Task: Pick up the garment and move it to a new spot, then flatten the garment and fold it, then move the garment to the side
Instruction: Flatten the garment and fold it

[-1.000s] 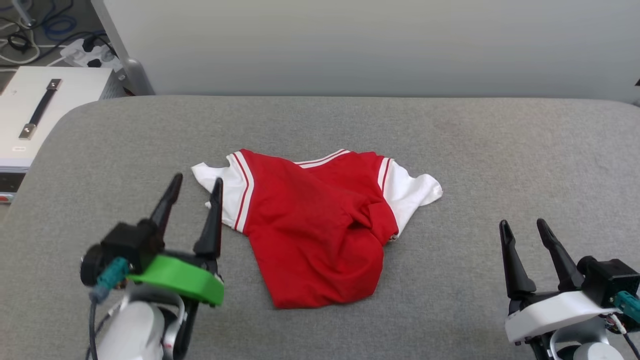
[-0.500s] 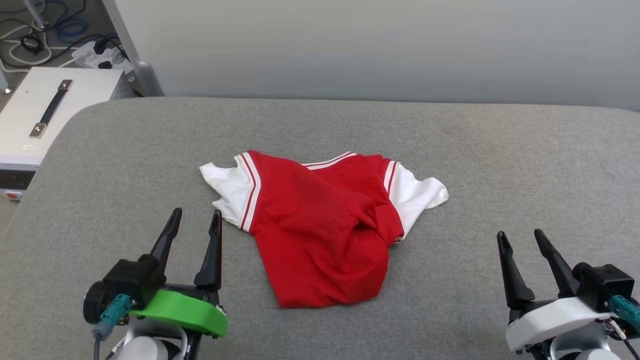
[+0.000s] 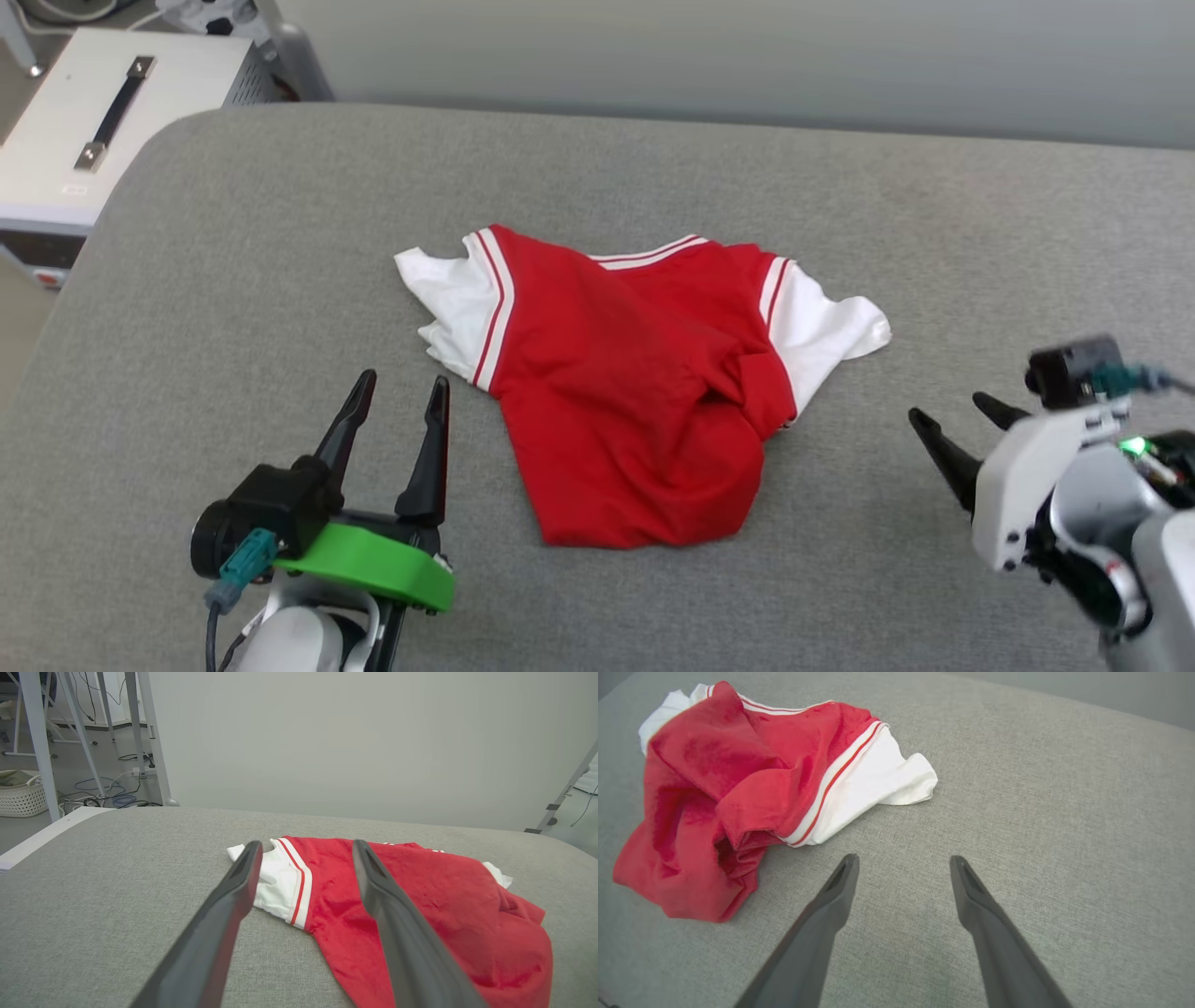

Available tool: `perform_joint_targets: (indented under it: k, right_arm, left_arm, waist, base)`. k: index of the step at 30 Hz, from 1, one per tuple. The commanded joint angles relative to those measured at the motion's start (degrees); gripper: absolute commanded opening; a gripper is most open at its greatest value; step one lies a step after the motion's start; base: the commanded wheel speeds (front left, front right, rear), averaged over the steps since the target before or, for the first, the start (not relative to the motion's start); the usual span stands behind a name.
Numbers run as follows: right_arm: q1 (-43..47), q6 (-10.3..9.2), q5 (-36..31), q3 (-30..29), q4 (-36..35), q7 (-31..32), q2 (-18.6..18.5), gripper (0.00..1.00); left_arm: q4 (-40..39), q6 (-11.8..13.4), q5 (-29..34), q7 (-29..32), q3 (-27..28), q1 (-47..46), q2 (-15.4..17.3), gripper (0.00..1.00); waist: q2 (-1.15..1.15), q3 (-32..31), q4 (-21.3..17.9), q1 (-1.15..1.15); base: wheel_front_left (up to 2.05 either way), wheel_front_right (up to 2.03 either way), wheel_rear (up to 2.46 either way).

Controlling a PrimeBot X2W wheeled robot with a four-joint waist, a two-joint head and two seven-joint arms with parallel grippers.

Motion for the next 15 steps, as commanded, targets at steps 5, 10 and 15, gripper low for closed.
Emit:
perform_joint_targets:
  k: [5, 10, 15]
  right_arm:
    - [-10.0, -0.04, 4.8, 0.1, 2.6, 18.6, -1.9, 1.0]
    - [-17.5, -0.04, 2.9, -2.9, 7.1, 24.8, -1.0, 1.0]
    - [-21.8, -0.04, 0.2, -3.7, 12.6, 24.4, -0.4, 1.0]
  left_arm:
    - [-0.1, -0.7, 1.0, -0.3, 0.5, -2.8, -1.4, 1.0]
    - [-0.1, -1.1, 1.4, -0.3, 0.9, -4.4, -2.3, 1.0]
    - [0.3, -1.4, 1.8, -0.3, 0.9, -5.4, -3.1, 1.0]
  waist:
    - [0.0, 5.6, 4.1, 0.0]
    - [0.0, 8.5, 6.3, 0.0]
    - [0.0, 10.2, 8.5, 0.0]
  base:
    - [0.0, 0.0, 0.0]
    - [0.0, 0.0, 0.0]
    - [0.0, 0.0, 0.0]
